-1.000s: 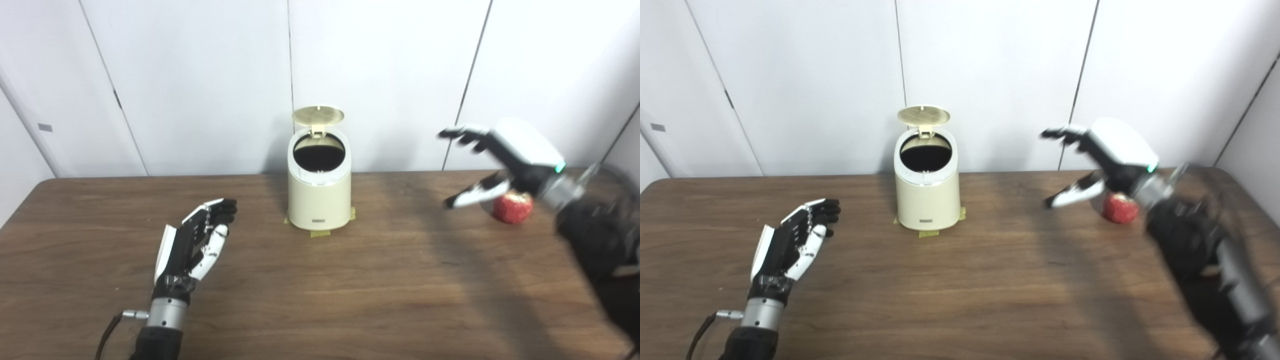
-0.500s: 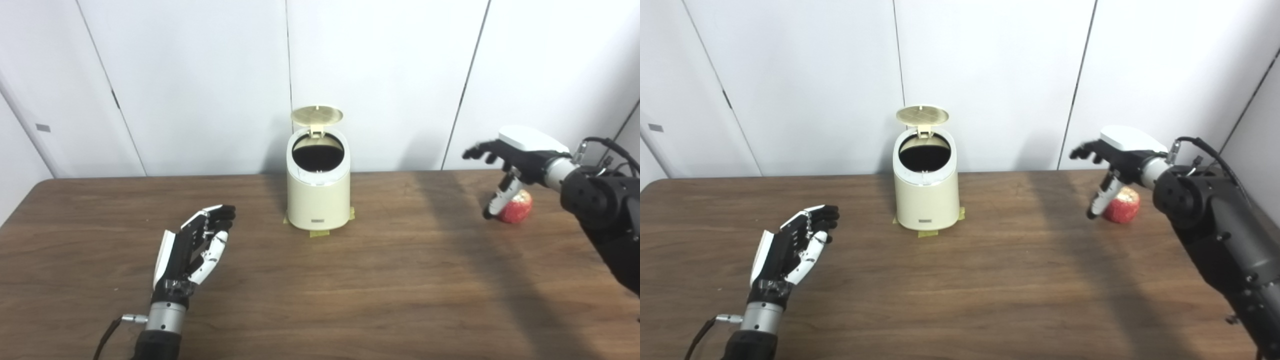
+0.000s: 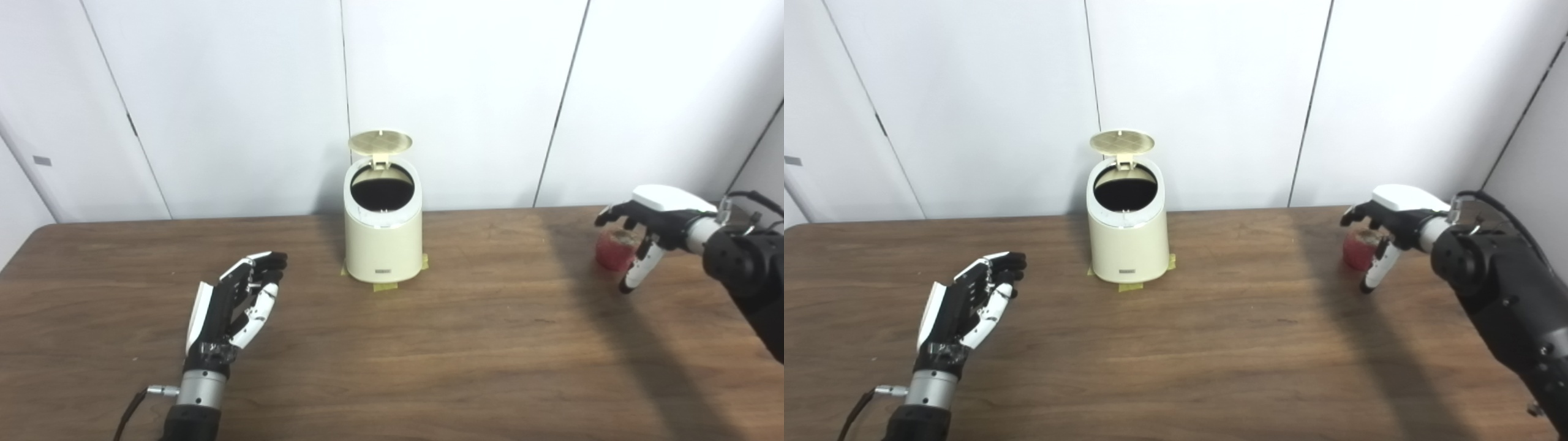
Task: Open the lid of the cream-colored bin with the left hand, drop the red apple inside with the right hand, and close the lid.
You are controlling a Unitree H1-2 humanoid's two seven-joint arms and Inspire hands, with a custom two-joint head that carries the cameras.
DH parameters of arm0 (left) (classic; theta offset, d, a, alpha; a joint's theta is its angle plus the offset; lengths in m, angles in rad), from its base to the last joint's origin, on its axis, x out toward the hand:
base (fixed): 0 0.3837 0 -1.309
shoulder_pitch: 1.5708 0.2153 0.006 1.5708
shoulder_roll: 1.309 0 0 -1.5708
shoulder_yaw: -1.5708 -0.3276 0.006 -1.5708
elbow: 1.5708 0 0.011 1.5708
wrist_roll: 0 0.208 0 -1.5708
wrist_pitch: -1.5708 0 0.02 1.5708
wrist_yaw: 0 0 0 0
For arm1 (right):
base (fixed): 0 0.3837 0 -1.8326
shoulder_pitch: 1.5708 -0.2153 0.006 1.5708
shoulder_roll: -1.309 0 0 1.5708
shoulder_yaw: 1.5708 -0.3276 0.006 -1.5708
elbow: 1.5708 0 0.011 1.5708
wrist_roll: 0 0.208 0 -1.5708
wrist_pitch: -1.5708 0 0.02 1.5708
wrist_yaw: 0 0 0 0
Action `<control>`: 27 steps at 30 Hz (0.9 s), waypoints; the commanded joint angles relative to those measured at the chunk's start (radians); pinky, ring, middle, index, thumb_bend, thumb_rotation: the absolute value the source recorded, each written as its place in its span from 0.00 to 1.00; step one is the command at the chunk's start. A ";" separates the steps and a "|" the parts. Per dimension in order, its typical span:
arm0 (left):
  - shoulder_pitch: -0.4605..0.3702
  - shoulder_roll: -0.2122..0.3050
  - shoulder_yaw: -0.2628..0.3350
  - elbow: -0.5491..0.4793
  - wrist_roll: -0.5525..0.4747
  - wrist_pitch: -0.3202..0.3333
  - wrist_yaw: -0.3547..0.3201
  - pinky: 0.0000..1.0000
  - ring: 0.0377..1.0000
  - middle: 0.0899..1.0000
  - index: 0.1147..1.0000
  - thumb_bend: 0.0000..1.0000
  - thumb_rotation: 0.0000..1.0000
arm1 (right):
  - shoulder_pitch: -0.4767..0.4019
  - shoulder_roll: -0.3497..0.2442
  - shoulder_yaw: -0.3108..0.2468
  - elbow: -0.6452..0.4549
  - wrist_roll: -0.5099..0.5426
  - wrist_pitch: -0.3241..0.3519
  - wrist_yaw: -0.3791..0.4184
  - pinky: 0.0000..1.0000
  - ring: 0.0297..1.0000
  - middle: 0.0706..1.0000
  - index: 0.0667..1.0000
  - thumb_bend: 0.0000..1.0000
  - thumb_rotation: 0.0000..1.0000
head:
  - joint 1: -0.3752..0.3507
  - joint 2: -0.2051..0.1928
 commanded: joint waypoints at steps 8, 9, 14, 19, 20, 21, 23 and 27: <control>-0.028 0.007 0.005 -0.044 0.000 -0.039 0.010 0.59 0.70 0.70 0.68 0.27 0.55 | -0.027 -0.029 -0.014 -0.027 -0.009 -0.003 -0.003 0.71 0.84 0.85 0.77 0.91 0.14 | 0.003 0.003; -0.028 0.007 0.005 -0.044 0.002 -0.039 0.011 0.59 0.70 0.70 0.68 0.27 0.55 | -0.024 -0.029 -0.014 -0.029 -0.008 -0.003 -0.003 0.71 0.84 0.85 0.77 0.91 0.15 | 0.006 0.003; -0.024 0.007 0.004 -0.051 0.005 -0.043 0.012 0.59 0.69 0.70 0.68 0.26 0.53 | -0.029 -0.032 0.004 -0.022 -0.021 -0.031 -0.004 0.72 0.83 0.85 0.77 0.90 0.14 | 0.010 0.006; -0.018 0.006 0.005 -0.065 0.010 -0.039 0.015 0.58 0.69 0.70 0.68 0.26 0.54 | -0.045 -0.034 0.024 -0.001 -0.028 -0.066 0.012 0.68 0.80 0.85 0.76 0.89 0.12 | 0.010 0.008; -0.017 0.006 0.006 -0.068 0.010 -0.037 0.015 0.58 0.69 0.70 0.68 0.26 0.54 | -0.049 -0.033 0.028 0.007 -0.031 -0.071 0.013 0.68 0.80 0.86 0.77 0.89 0.12 | 0.010 0.008; -0.016 0.007 0.006 -0.070 0.011 -0.037 0.014 0.58 0.69 0.70 0.68 0.26 0.54 | -0.052 -0.032 0.030 0.016 -0.034 -0.076 0.011 0.68 0.80 0.86 0.77 0.89 0.12 | 0.010 0.009; -0.014 0.008 0.006 -0.074 0.006 -0.034 0.010 0.59 0.69 0.70 0.68 0.26 0.55 | -0.056 -0.028 0.033 0.030 -0.040 -0.078 0.007 0.66 0.79 0.85 0.76 0.90 0.12 | 0.010 0.009; -0.014 0.011 0.004 -0.072 0.011 -0.036 0.009 0.58 0.69 0.70 0.68 0.26 0.55 | -0.061 -0.020 0.037 0.041 -0.058 -0.059 0.007 0.64 0.80 0.86 0.76 0.89 0.12 | 0.010 0.008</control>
